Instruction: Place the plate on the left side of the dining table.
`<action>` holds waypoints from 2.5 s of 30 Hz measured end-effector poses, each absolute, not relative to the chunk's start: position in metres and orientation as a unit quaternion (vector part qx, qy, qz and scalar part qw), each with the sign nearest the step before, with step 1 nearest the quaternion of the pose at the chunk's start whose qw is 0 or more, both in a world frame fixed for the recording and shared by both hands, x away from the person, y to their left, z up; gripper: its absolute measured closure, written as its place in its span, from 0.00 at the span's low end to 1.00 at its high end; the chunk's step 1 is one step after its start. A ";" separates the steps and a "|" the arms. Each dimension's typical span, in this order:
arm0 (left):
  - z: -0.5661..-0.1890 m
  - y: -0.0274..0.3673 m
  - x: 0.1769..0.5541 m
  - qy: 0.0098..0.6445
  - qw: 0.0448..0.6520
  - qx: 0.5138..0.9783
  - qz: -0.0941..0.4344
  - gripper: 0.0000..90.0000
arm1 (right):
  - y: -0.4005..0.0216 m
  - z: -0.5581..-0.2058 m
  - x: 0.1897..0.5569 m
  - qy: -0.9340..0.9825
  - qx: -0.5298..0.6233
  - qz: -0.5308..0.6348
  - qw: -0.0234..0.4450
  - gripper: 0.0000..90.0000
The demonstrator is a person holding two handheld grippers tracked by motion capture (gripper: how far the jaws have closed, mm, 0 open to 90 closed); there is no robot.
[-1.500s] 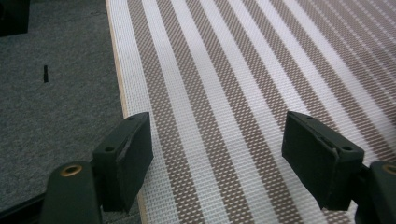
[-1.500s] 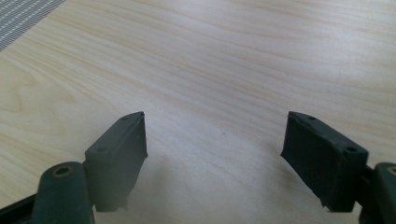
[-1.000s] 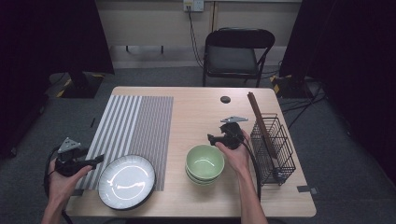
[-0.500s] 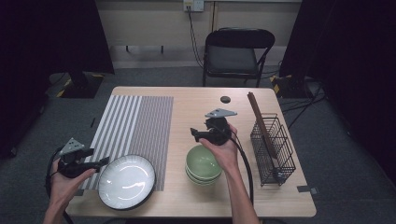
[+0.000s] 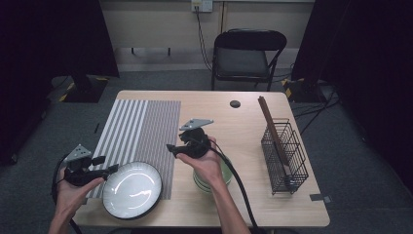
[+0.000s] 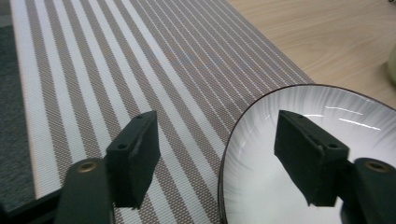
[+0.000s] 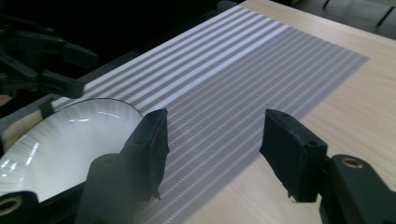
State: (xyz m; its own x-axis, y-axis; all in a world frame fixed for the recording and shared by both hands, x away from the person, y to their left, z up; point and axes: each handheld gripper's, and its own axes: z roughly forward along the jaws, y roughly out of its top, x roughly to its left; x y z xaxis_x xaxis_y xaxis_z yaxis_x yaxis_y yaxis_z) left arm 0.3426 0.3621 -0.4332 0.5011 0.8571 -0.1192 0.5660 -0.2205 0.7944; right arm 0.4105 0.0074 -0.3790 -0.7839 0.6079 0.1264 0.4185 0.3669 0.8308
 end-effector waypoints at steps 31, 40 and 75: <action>-0.458 0.373 0.350 0.456 0.433 0.769 0.113 0.65 | 0.091 -0.449 0.404 0.864 0.292 0.410 0.020 0.77; -0.461 0.375 0.352 0.459 0.429 0.769 0.116 0.78 | 0.088 -0.454 0.408 0.855 0.304 0.421 0.011 0.90; -0.465 0.373 0.357 0.450 0.448 0.768 0.085 0.97 | 0.085 -0.459 0.412 0.840 0.328 0.432 -0.012 0.98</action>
